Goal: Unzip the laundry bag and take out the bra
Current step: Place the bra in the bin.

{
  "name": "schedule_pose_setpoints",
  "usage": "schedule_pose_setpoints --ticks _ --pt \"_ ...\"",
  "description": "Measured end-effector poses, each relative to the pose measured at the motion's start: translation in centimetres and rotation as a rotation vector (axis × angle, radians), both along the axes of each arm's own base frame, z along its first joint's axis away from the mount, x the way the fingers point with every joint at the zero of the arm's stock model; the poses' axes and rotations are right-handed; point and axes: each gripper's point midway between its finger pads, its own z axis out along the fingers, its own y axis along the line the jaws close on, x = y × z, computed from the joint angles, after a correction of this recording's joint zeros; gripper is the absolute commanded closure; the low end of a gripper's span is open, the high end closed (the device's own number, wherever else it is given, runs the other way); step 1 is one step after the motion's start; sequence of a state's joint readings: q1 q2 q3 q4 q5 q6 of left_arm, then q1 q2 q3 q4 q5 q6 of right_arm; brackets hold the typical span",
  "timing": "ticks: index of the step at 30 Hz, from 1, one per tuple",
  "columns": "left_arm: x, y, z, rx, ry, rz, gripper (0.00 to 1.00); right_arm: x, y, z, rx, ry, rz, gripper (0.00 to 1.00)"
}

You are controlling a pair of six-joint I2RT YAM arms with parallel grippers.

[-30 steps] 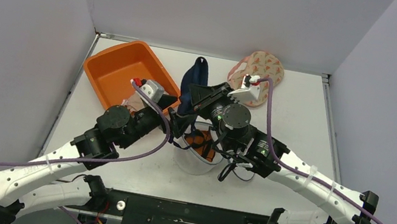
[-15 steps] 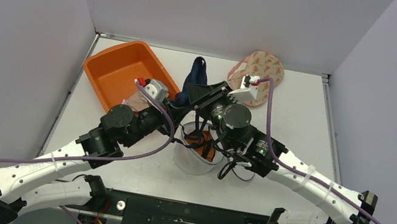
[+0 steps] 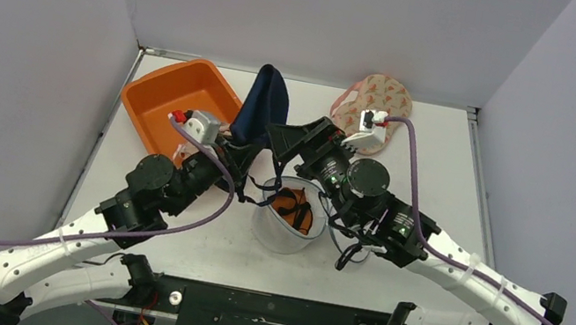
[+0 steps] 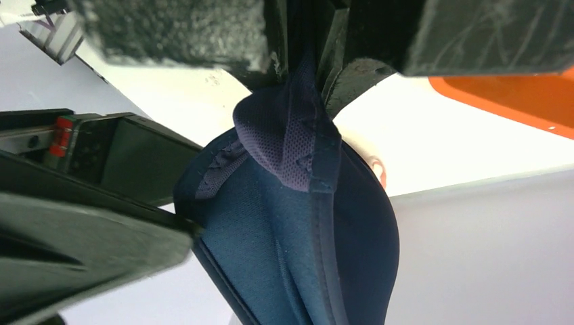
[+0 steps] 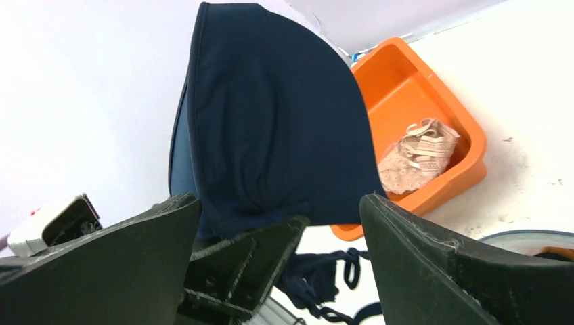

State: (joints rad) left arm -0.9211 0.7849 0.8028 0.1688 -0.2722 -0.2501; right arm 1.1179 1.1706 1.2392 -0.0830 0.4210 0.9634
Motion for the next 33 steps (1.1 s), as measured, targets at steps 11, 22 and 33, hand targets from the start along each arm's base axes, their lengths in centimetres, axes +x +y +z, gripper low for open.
schedule_pose_setpoints --ticks 11,22,33 --pt "4.4 5.3 0.4 0.013 0.108 0.22 1.0 -2.3 -3.3 1.3 -0.193 -0.15 0.077 0.1" --pt "13.8 17.3 -0.8 -0.232 0.374 0.47 1.0 -5.2 -6.5 -8.5 -0.325 -0.2 0.18 0.1" --pt "21.5 20.3 -11.3 -0.397 0.645 0.426 1.0 -6.6 -6.9 -16.7 -0.398 -0.156 0.252 0.08"
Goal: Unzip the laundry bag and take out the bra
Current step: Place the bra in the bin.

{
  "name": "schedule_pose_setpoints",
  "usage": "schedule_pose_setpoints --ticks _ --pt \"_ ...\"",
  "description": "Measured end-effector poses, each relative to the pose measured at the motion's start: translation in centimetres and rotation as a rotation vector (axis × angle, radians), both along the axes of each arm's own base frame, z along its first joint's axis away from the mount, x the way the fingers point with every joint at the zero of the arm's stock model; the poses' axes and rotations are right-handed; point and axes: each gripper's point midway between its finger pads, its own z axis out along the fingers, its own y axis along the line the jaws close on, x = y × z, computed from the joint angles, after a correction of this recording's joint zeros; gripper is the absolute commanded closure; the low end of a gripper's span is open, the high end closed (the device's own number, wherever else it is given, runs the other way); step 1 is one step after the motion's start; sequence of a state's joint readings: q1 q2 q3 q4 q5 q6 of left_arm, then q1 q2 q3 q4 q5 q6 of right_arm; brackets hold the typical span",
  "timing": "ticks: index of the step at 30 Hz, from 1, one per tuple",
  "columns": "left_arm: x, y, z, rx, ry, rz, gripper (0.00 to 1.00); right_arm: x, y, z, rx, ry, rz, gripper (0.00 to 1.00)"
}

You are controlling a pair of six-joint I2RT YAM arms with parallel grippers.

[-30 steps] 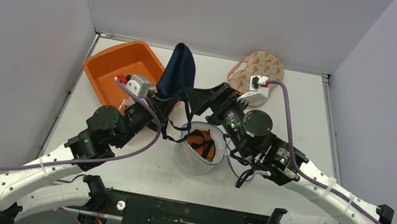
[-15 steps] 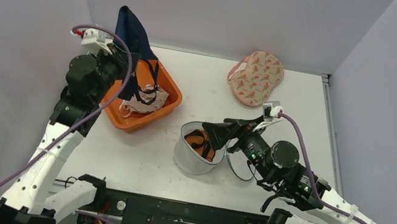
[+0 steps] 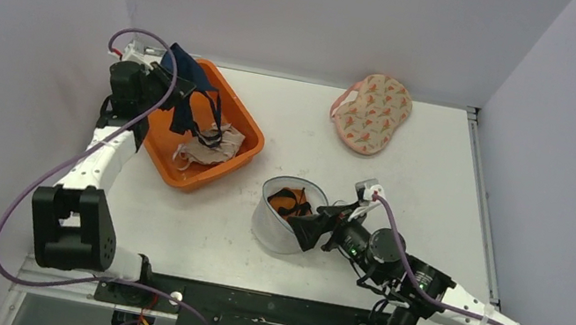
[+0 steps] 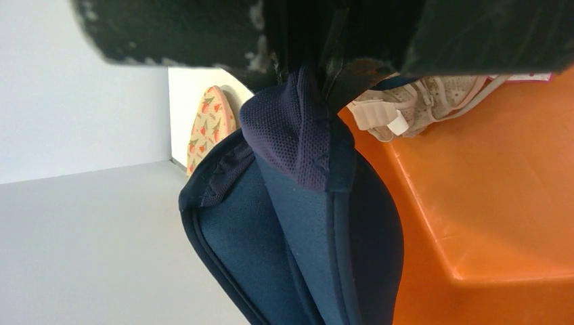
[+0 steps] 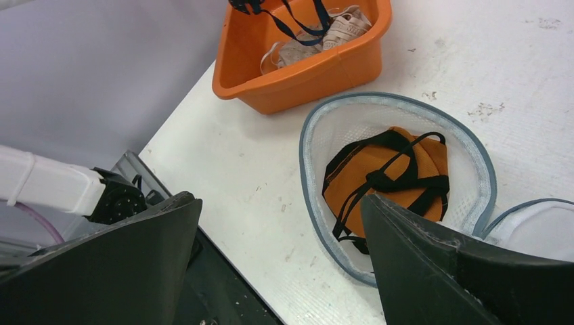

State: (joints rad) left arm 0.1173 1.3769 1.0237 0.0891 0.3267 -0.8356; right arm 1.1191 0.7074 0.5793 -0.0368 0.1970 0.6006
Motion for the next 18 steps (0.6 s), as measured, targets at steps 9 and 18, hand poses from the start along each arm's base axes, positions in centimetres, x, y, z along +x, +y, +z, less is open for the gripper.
schedule_pose_setpoints --ticks 9,18 --pt "3.7 1.6 -7.6 -0.031 0.129 0.018 1.0 -0.2 -1.0 0.3 0.026 -0.037 -0.007 0.08" --pt "4.2 2.5 -14.9 -0.092 0.305 0.057 0.7 0.2 -2.7 1.4 0.038 -0.078 -0.06 0.08"
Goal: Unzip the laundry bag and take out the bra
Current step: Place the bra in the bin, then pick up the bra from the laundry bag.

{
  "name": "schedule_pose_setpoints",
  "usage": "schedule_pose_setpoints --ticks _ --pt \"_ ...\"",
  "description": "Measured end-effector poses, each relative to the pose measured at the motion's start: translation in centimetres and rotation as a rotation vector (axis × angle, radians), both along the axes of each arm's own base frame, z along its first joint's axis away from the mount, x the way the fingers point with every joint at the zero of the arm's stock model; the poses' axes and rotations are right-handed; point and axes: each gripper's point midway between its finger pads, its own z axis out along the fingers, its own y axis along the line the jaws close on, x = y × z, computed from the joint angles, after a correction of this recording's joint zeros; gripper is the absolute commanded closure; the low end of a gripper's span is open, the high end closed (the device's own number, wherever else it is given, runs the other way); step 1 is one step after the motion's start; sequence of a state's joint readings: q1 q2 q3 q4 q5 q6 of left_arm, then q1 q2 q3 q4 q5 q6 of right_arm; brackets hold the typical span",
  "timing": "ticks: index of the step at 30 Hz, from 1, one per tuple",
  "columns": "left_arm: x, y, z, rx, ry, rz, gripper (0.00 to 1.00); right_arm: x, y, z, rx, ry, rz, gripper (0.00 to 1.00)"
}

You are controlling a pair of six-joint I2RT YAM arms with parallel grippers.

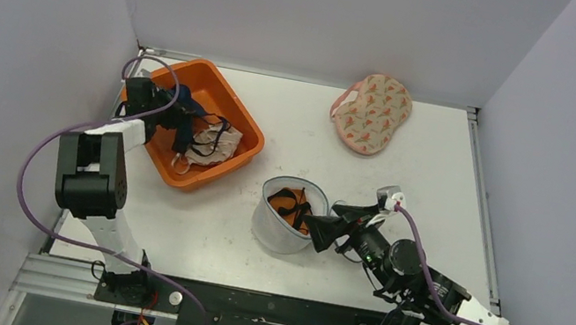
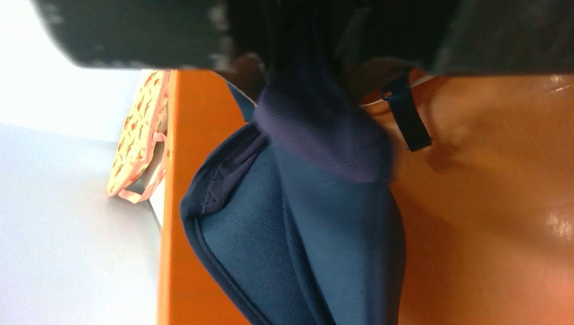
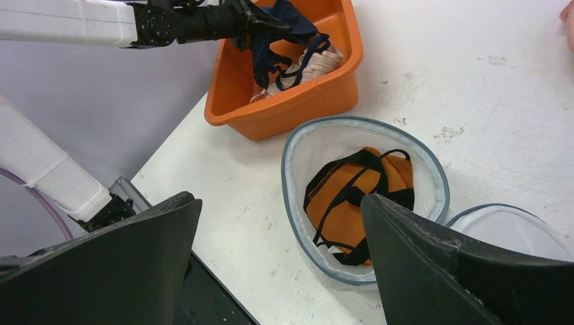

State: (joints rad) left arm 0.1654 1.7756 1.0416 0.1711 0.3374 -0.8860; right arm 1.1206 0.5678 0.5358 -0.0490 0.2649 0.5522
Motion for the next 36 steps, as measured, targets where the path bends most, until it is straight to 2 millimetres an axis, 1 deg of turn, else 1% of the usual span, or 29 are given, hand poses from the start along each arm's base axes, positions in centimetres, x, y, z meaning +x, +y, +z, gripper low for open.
schedule_pose_setpoints --ticks 2,3,7,9,11,12,14,16,19,21,22,23,24,25,27,28,29,30,32,34,36 --pt "-0.2 0.2 -0.8 -0.009 0.028 0.008 0.5 0.0 -0.2 -0.2 -0.009 0.001 -0.007 0.08" --pt "-0.3 0.3 -1.0 -0.01 0.037 0.014 0.44 0.1 -0.3 -0.3 -0.013 0.002 -0.008 0.08" --pt "-0.5 1.1 -1.4 0.009 0.06 0.04 0.29 0.1 -0.6 -0.6 -0.028 0.004 -0.017 0.08" --pt "-1.0 1.6 -1.5 0.032 0.084 0.058 0.23 0.1 -0.6 -0.7 -0.034 0.004 -0.018 0.08" --pt "-1.7 2.1 -1.0 0.064 0.104 0.077 0.13 0.1 -0.7 -0.6 -0.033 0.002 -0.019 0.08" --pt "-2.2 2.5 -0.5 0.085 0.112 0.093 0.1 0.1 -0.8 -0.6 -0.034 0.0 -0.019 0.08" --pt "-3.0 3.1 1.2 0.125 0.108 0.12 0.05 0.1 -0.9 -0.6 -0.042 -0.001 -0.024 0.08" --pt "-3.8 3.8 3.5 0.162 0.086 0.154 0.04 0.2 -1.0 -0.6 -0.054 0.0 -0.031 0.08" --pt "-5.6 4.4 7.7 0.208 0.024 0.196 0.03 0.5 -1.1 -0.3 -0.065 0.0 -0.044 0.08" --pt "-6.9 4.3 10.8 0.236 -0.038 0.216 0.03 0.7 -1.1 -0.2 -0.074 0.003 -0.061 0.08" --pt "-7.6 3.9 12.3 0.252 -0.073 0.217 0.03 0.9 -1.2 -0.3 -0.08 0.006 -0.072 0.08" --pt "-8.4 3.0 13.9 0.27 -0.112 0.208 0.03 1.1 -1.2 -0.4 -0.089 0.011 -0.085 0.07" --pt "-9.2 1.6 15.2 0.283 -0.147 0.183 0.03 1.4 -1.3 -0.6 -0.103 0.019 -0.1 0.06" --pt "-10.0 -0.4 16.4 0.292 -0.186 0.143 0.04 1.7 -1.3 -0.8 -0.118 0.029 -0.117 0.05" --pt "-12.3 -6.1 18.5 0.29 -0.27 0.001 0.05 2.3 -1.4 -1.8 -0.156 0.06 -0.165 0.04" --pt "-13.4 -8.3 18.8 0.284 -0.292 -0.062 0.05 2.5 -1.5 -2.1 -0.167 0.072 -0.183 0.03" --pt "-14.9 -11.3 19.0 0.274 -0.314 -0.147 0.05 2.8 -1.7 -2.7 -0.186 0.089 -0.21 0.02" --pt "-16.2 -13.5 18.9 0.265 -0.324 -0.215 0.05 3.1 -1.9 -3.7 -0.215 0.111 -0.24 0.02" --pt "-18.6 -17.5 17.7 0.256 -0.317 -0.343 0.06 3.4 -2.5 -5.2 -0.255 0.149 -0.285 0.02" --pt "-20.8 -20.6 15.4 0.263 -0.279 -0.453 0.06 3.4 -2.9 -6.0 -0.268 0.177 -0.316 0.02" --pt "-23.0 -22.9 12.5 0.284 -0.22 -0.55 0.07 3.5 -3.1 -6.4 -0.262 0.2 -0.34 0.05"
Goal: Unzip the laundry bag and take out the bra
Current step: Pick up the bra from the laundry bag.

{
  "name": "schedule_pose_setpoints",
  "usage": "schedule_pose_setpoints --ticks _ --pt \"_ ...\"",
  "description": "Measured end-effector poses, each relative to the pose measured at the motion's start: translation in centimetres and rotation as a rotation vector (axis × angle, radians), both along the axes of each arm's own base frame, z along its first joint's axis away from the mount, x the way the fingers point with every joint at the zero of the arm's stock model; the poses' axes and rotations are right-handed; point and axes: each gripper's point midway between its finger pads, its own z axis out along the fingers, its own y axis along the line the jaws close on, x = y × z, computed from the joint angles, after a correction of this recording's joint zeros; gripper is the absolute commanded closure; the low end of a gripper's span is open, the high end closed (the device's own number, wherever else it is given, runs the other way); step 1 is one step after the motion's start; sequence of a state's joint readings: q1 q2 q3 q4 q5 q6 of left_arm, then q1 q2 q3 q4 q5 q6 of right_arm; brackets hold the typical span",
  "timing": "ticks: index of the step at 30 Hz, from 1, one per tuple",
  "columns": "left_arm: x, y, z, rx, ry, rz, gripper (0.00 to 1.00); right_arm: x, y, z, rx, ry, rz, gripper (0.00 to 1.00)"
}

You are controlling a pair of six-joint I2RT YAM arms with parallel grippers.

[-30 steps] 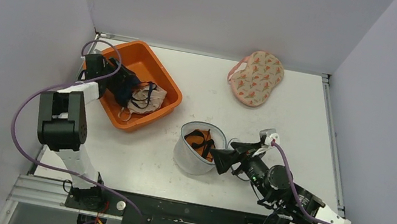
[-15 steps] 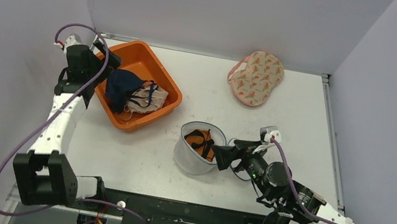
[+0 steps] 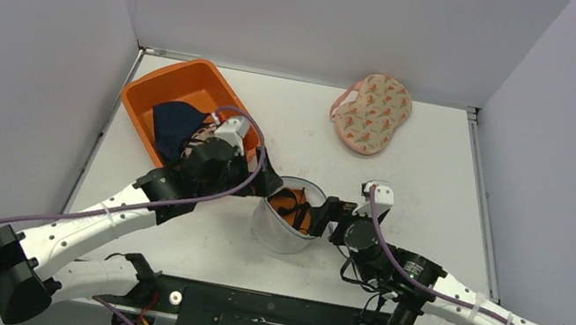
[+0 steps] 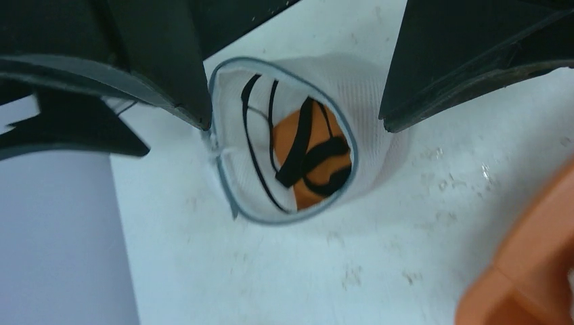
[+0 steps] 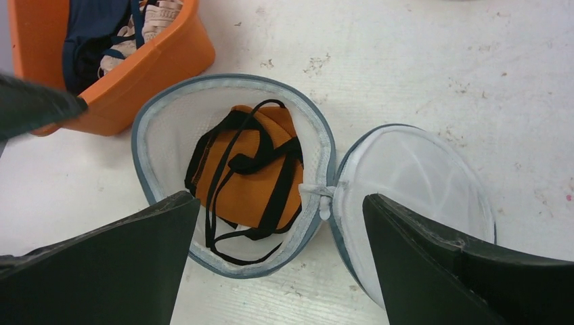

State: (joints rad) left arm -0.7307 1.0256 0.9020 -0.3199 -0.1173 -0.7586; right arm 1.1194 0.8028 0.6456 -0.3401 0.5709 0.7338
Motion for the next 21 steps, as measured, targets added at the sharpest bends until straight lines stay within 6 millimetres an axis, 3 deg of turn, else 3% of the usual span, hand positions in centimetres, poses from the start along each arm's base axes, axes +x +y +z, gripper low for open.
schedule_pose_setpoints --ticks 4,10,14,21 --pt "-2.9 -1.3 -5.0 0.068 0.098 -0.08 0.12 -0.1 0.0 -1.1 0.015 0.034 -0.031 0.13" --pt "-4.0 -0.4 -8.9 0.119 0.16 -0.088 0.26 -0.6 0.3 -4.3 -0.002 0.083 -0.015 0.21" --pt "-4.1 -0.4 -10.3 0.14 0.179 -0.09 0.55 -1.5 1.9 -6.2 -0.057 0.112 0.04 0.36" --pt "-4.8 0.0 -12.8 0.149 0.201 -0.103 0.91 -4.0 3.4 -10.0 -0.229 0.143 0.117 0.38"
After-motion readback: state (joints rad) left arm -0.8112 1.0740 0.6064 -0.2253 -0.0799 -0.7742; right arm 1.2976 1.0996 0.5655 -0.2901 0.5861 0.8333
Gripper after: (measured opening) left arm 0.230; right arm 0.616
